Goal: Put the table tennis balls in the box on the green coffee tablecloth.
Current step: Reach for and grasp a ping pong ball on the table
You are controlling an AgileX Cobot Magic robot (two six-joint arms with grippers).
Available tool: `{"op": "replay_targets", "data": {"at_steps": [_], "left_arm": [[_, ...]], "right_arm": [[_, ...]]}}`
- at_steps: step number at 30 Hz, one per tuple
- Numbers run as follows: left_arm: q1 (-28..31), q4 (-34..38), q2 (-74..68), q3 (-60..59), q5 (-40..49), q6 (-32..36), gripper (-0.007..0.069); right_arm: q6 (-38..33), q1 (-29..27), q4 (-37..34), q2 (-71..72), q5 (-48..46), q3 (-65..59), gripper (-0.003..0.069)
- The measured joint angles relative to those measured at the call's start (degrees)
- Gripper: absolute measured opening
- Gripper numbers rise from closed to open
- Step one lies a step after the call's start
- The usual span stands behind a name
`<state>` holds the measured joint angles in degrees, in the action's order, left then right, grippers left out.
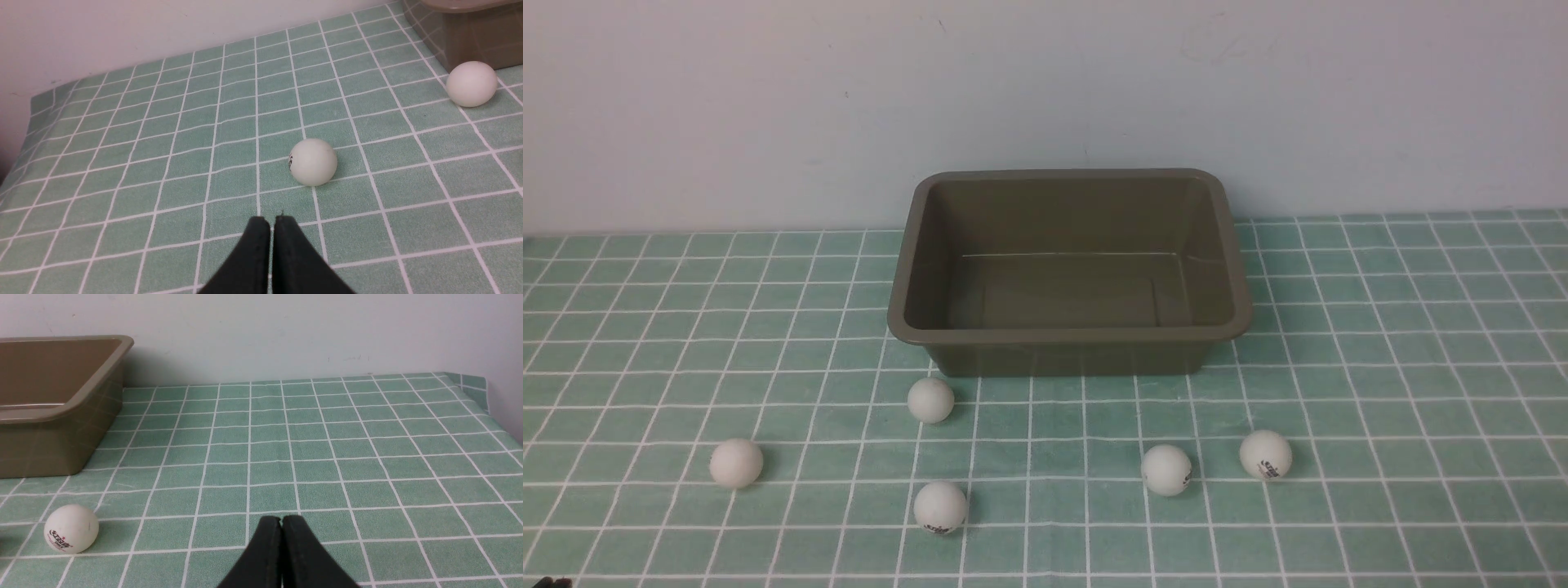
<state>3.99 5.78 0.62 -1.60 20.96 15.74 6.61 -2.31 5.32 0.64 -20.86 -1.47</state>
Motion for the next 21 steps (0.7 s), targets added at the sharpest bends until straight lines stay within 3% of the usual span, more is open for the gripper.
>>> {"op": "replay_targets", "data": {"at_steps": [13, 21], "left_arm": [[0.00, 0.00, 0.00, 0.00, 0.00, 0.00, -0.0004], [0.00, 0.00, 0.00, 0.00, 0.00, 0.00, -0.0004]], "right_arm": [[0.00, 0.00, 0.05, 0.05, 0.58, 0.00, -0.0016], [1.75, 0.00, -3.53, 0.05, 21.40, -0.20, -0.0016]]}}
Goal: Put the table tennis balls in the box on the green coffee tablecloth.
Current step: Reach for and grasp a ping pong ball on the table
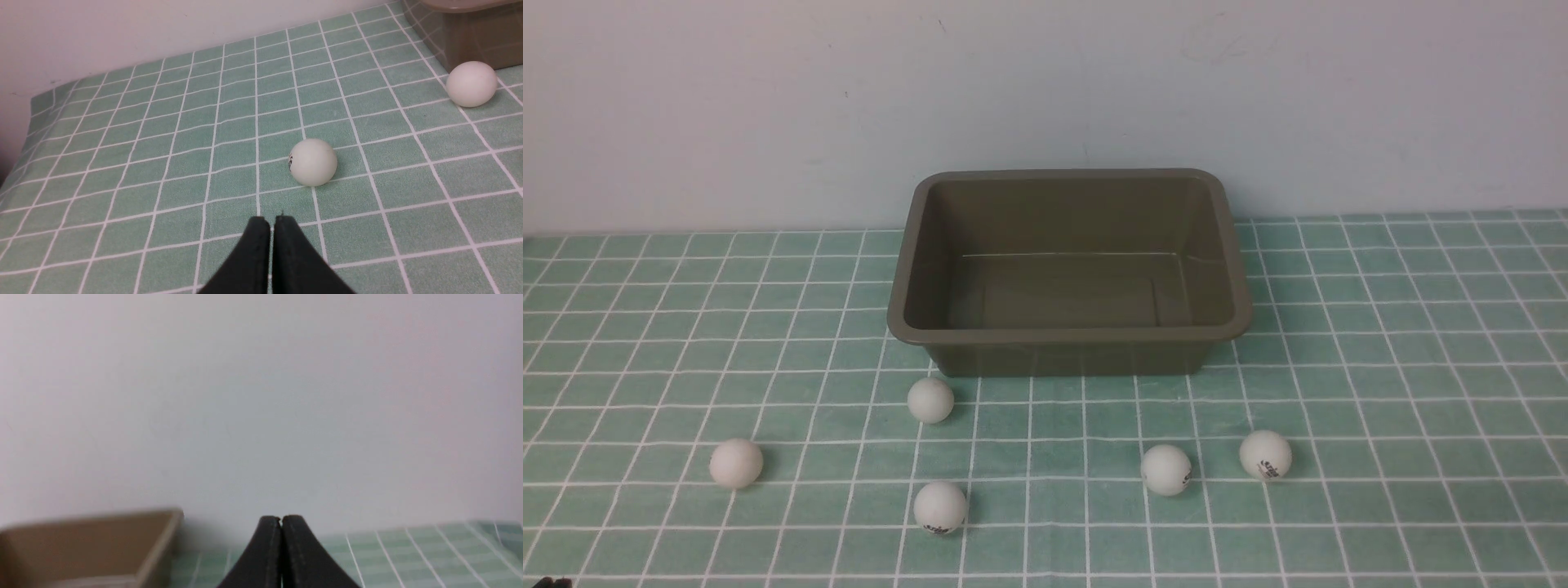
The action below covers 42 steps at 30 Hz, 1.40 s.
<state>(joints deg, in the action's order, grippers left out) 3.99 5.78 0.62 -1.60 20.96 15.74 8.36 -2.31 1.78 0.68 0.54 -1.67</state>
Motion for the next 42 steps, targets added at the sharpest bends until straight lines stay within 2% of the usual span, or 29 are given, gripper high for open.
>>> {"op": "replay_targets", "data": {"at_steps": [4, 10, 14, 16, 20, 21, 23, 25, 27, 30, 31, 35, 36, 38, 39, 40, 42], "left_arm": [[0.00, 0.00, 0.00, 0.00, 0.00, 0.00, -0.0004], [0.00, 0.00, 0.00, 0.00, 0.00, 0.00, -0.0004], [0.00, 0.00, 0.00, 0.00, 0.00, 0.00, -0.0004], [0.00, 0.00, 0.00, 0.00, 0.00, 0.00, -0.0004], [0.00, 0.00, 0.00, 0.00, 0.00, 0.00, -0.0004], [0.00, 0.00, 0.00, 0.00, 0.00, 0.00, -0.0004], [0.00, 0.00, 0.00, 0.00, 0.00, 0.00, -0.0004], [0.00, 0.00, 0.00, 0.00, 0.00, 0.00, -0.0004], [0.00, 0.00, 0.00, 0.00, 0.00, 0.00, -0.0004], [0.00, 0.00, 0.00, 0.00, 0.00, 0.00, -0.0004], [0.00, 0.00, 0.00, 0.00, 0.00, 0.00, -0.0004], [0.00, 0.00, 0.00, 0.00, 0.00, 0.00, -0.0004], [0.00, 0.00, 0.00, 0.00, 0.00, 0.00, -0.0004], [0.00, 0.00, 0.00, 0.00, 0.00, 0.00, -0.0004], [0.00, 0.00, 0.00, 0.00, 0.00, 0.00, -0.0004], [0.00, 0.00, 0.00, 0.00, 0.00, 0.00, -0.0004], [0.00, 0.00, 0.00, 0.00, 0.00, 0.00, -0.0004]], "right_arm": [[0.46, 0.00, -0.30, 0.00, 12.96, 0.00, -0.0016], [0.82, 0.00, -0.30, 0.00, 19.77, 0.00, -0.0016], [2.58, 0.00, 0.21, 0.06, 28.23, 0.20, -0.0016], [4.04, 0.00, 1.90, 0.06, 27.79, 1.28, -0.0016], [8.04, 0.00, 7.51, 0.06, 21.55, 5.34, -0.0016], [12.73, 0.00, 15.18, -1.12, 13.49, 10.29, -0.0016], [15.69, 0.00, 19.61, -2.52, 8.59, 13.03, -0.0016], [22.80, 0.00, 28.07, -7.59, -2.60, 18.87, -0.0016], [26.71, 0.00, 31.30, -13.06, -9.99, 22.91, -0.0016], [28.12, 0.00, 31.03, -19.86, -18.88, 26.75, -0.0016], [27.20, 0.00, 29.13, -24.44, -23.85, 28.95, -0.0016], [10.95, 0.42, 15.14, -38.97, -38.10, 35.54, -0.0016], [9.91, 0.42, 14.28, -38.97, -38.10, 35.83, -0.0016], [-1.95, 1.74, 4.62, -44.52, -42.66, 39.28, -0.0016], [-4.11, 2.08, 2.79, -45.37, -43.24, 39.90, -0.0016], [-12.40, 3.65, -4.57, -48.35, -44.60, 42.32, -0.0016], [-20.79, 5.82, -12.91, -51.44, -45.00, 45.51, -0.0016]]}}
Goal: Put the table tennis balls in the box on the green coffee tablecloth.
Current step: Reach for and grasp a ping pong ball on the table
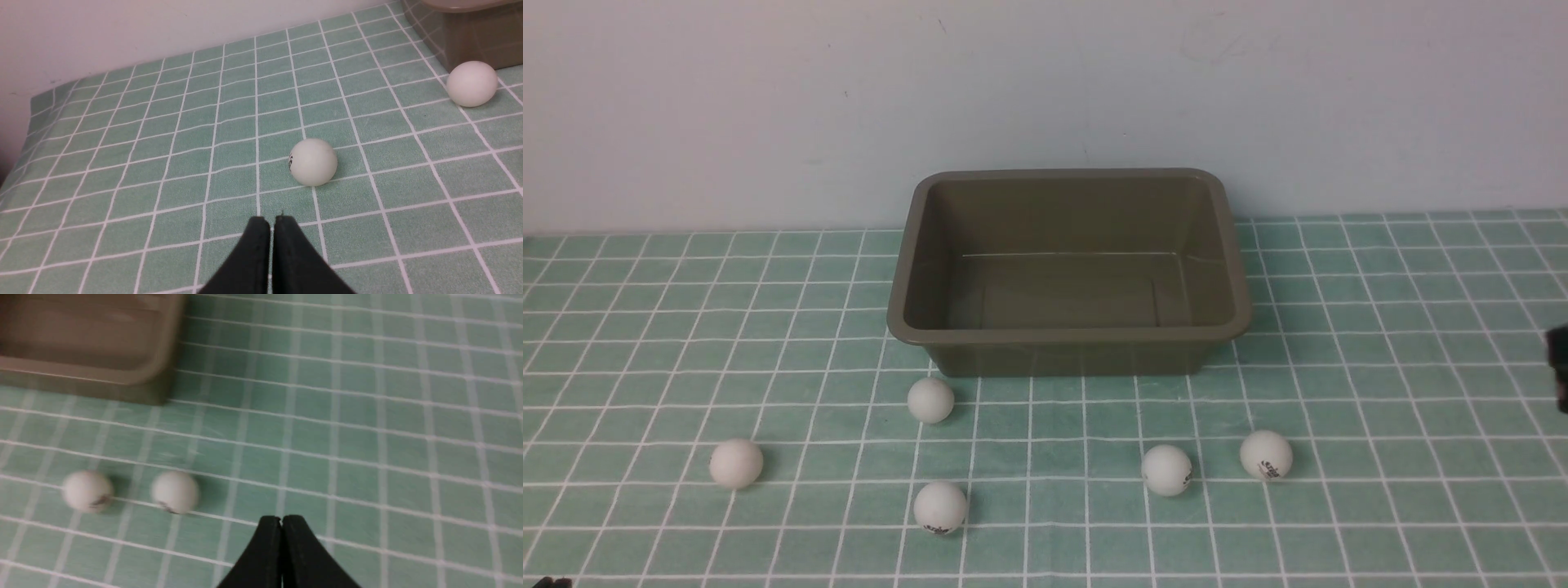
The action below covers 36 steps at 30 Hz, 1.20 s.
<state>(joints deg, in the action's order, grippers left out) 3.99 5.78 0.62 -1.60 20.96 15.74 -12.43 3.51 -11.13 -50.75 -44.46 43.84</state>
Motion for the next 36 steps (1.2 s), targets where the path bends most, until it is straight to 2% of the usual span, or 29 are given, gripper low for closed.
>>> {"op": "replay_targets", "data": {"at_steps": [2, 4, 6, 9, 14, 17, 18, 21, 25, 30, 35, 36], "left_arm": [[0.00, 0.00, 0.00, 0.00, 0.00, 0.00, -0.0004], [0.00, 0.00, 0.00, 0.00, 0.00, 0.00, -0.0004], [0.00, 0.00, 0.00, 0.00, 0.00, 0.00, -0.0004], [0.00, 0.00, 0.00, 0.00, 0.00, 0.00, -0.0004], [0.00, 0.00, 0.00, 0.00, 0.00, 0.00, -0.0004], [0.00, 0.00, 0.00, 0.00, 0.00, 0.00, -0.0004], [0.00, 0.00, 0.00, 0.00, 0.00, 0.00, -0.0004], [0.00, 0.00, 0.00, 0.00, 0.00, 0.00, -0.0004], [0.00, 0.00, 0.00, 0.00, 0.00, 0.00, -0.0004], [0.00, 0.00, 0.00, 0.00, 0.00, 0.00, -0.0004], [0.00, 0.00, 0.00, 0.00, 0.00, 0.00, -0.0004], [0.00, 0.00, 0.00, 0.00, 0.00, 0.00, -0.0004]], "right_arm": [[-5.18, 2.37, -6.04, -3.77, -0.17, 3.32, -0.0015], [-6.54, 3.33, -7.50, -5.56, -0.60, 4.88, -0.0014], [-7.53, 5.80, -7.62, -9.66, -1.45, 6.76, -0.0013], [-6.94, 10.76, -3.58, -15.55, -1.95, 7.89, -0.0013], [-0.56, 19.07, 5.73, -21.68, -1.78, 8.31, -0.0013], [6.20, 22.98, 12.21, -24.43, -1.52, 8.31, -0.0013], [11.78, 25.61, 16.80, -26.21, -0.81, 8.31, -0.0013], [18.02, 26.79, 20.40, -27.59, 0.69, 8.35, -0.0010], [19.48, 26.92, 21.24, -28.45, 1.57, 8.37, 0.0003], [17.14, 26.96, 17.93, -28.98, 1.69, 8.49, 0.0129], [14.97, 26.96, 15.25, -29.09, 1.75, 8.49, 0.0357], [14.94, 26.96, 15.25, -29.09, 1.75, 8.49, 0.0365]]}}
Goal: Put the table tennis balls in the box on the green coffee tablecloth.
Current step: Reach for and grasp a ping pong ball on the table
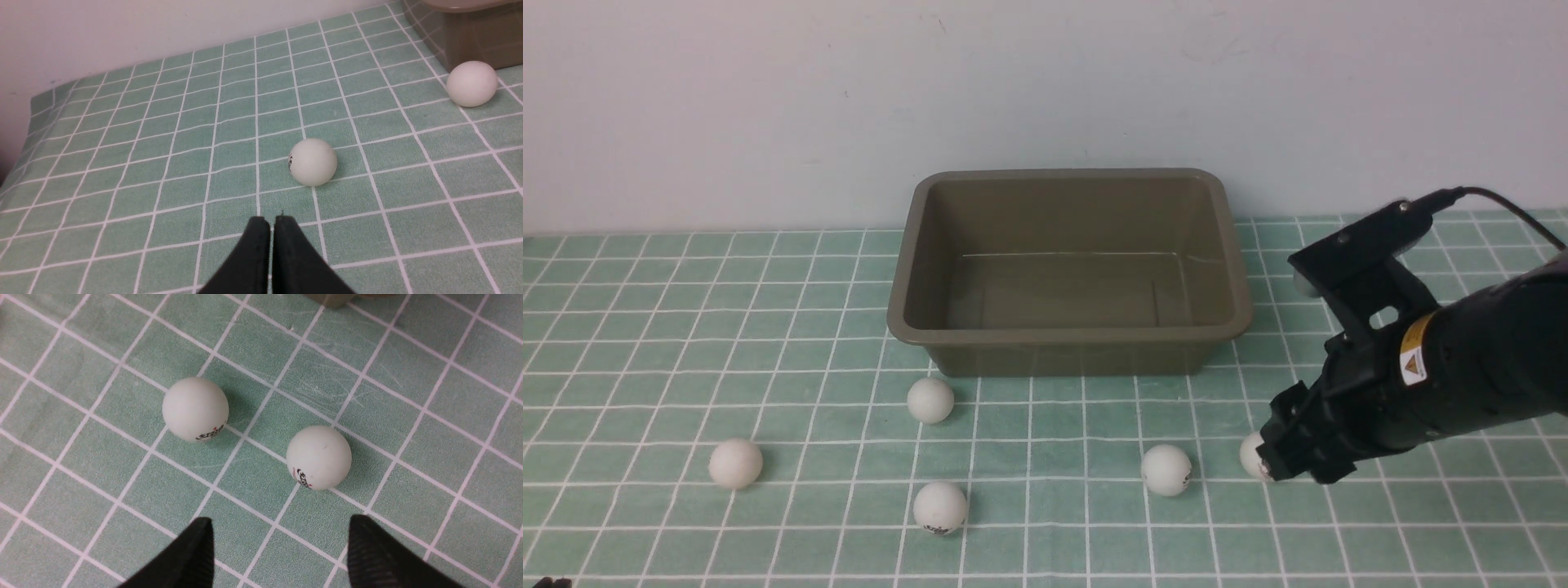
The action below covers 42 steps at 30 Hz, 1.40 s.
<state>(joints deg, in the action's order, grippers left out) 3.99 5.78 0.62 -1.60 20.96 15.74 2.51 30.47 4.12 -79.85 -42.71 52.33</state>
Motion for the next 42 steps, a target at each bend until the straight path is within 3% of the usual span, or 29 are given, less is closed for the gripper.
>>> {"op": "replay_targets", "data": {"at_steps": [3, 8, 14, 24, 36, 39, 42], "left_arm": [[0.00, 0.00, 0.00, 0.00, 0.00, 0.00, -0.0004], [0.00, 0.00, 0.00, 0.00, 0.00, 0.00, -0.0004], [0.00, 0.00, 0.00, 0.00, 0.00, 0.00, -0.0004], [0.00, 0.00, 0.00, 0.00, 0.00, 0.00, -0.0004], [0.00, 0.00, 0.00, 0.00, 0.00, 0.00, -0.0004], [0.00, 0.00, 0.00, 0.00, 0.00, 0.00, -0.0004], [0.00, 0.00, 0.00, 0.00, 0.00, 0.00, -0.0004]], "right_arm": [[0.05, 0.00, 0.22, -0.64, 0.98, 0.05, 0.0480], [3.56, 0.00, 3.62, -6.67, 2.59, 1.29, 0.0549], [7.16, -0.35, 6.58, -12.66, 4.63, 2.86, 0.0551], [7.78, -3.62, 7.08, -18.17, 6.17, 3.31, 0.0552], [7.78, -3.74, 7.22, -21.92, 9.80, 3.42, 0.0552], [7.78, -3.74, 7.22, -22.81, 10.38, 3.42, 0.0540], [7.78, -3.74, 7.22, -23.45, 10.78, 3.42, 0.0432]]}}
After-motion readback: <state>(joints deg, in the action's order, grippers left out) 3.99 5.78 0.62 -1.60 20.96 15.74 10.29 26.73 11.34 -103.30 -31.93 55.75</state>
